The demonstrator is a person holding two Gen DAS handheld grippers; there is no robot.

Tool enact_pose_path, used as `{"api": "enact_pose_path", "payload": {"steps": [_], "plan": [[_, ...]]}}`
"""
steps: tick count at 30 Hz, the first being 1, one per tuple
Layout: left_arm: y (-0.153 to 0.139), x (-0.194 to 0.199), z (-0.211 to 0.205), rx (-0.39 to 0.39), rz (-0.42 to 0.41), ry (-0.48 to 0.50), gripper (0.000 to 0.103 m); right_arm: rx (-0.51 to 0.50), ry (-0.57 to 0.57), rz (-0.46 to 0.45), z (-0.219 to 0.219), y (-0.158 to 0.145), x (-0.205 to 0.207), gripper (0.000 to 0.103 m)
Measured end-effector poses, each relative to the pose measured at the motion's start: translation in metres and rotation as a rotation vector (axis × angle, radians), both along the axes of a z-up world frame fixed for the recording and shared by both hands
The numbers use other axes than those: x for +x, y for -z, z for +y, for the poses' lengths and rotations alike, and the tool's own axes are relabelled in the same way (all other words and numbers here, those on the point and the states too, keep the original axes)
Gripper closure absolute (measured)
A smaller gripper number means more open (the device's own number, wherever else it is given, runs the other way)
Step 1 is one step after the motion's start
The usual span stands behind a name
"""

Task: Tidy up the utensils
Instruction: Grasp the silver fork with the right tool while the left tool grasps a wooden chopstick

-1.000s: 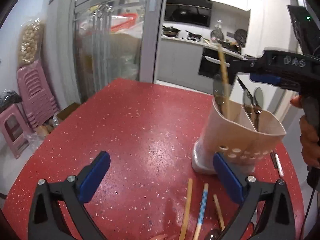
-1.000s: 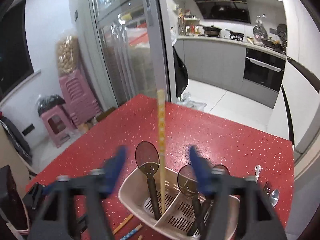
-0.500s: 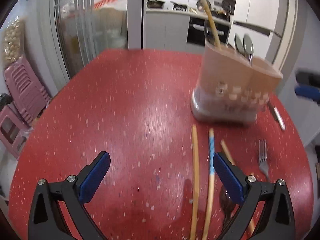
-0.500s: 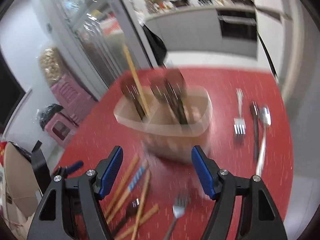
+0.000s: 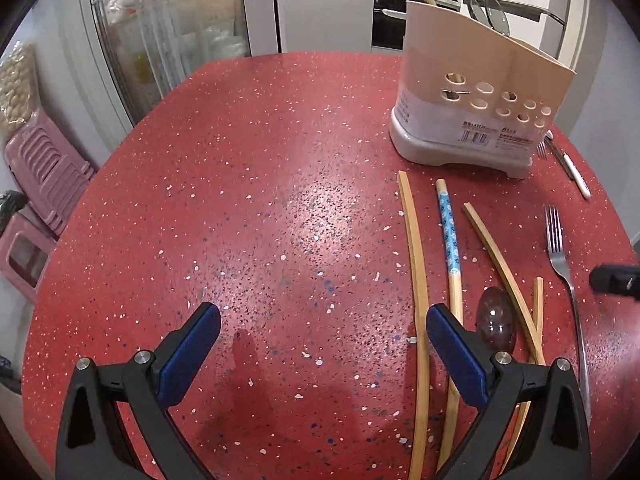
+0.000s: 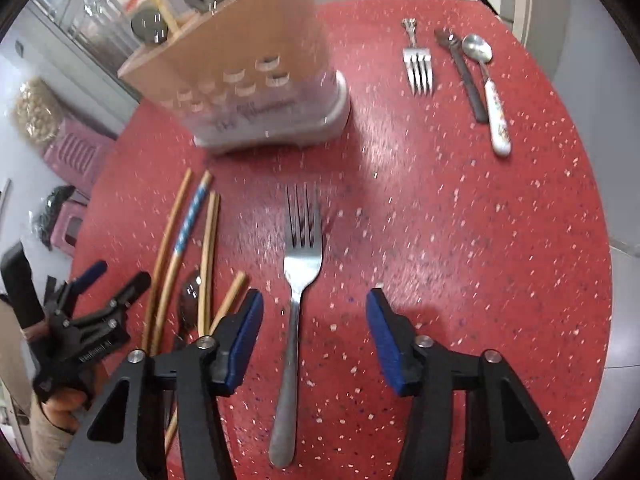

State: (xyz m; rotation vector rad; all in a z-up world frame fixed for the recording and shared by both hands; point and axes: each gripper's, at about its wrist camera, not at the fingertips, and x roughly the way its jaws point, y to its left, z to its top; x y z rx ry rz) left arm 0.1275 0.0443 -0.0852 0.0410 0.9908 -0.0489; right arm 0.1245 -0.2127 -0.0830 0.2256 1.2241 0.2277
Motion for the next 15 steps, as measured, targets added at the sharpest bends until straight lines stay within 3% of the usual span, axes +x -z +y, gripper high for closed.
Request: {"api": "enact_pose_path", "payload": {"steps": [7,15], "plan": [[0.002,0.006,0.0,-0.008,0.019,0.026,0.0,-0.094,-0.028,0.02,0.024,0.004,0.001,0.062],[0.007,0.023,-0.007,0.014,0.045,0.07,0.0,-0.245,-0.093,0.021,0.057,0.006,0.009,0.069]]}}
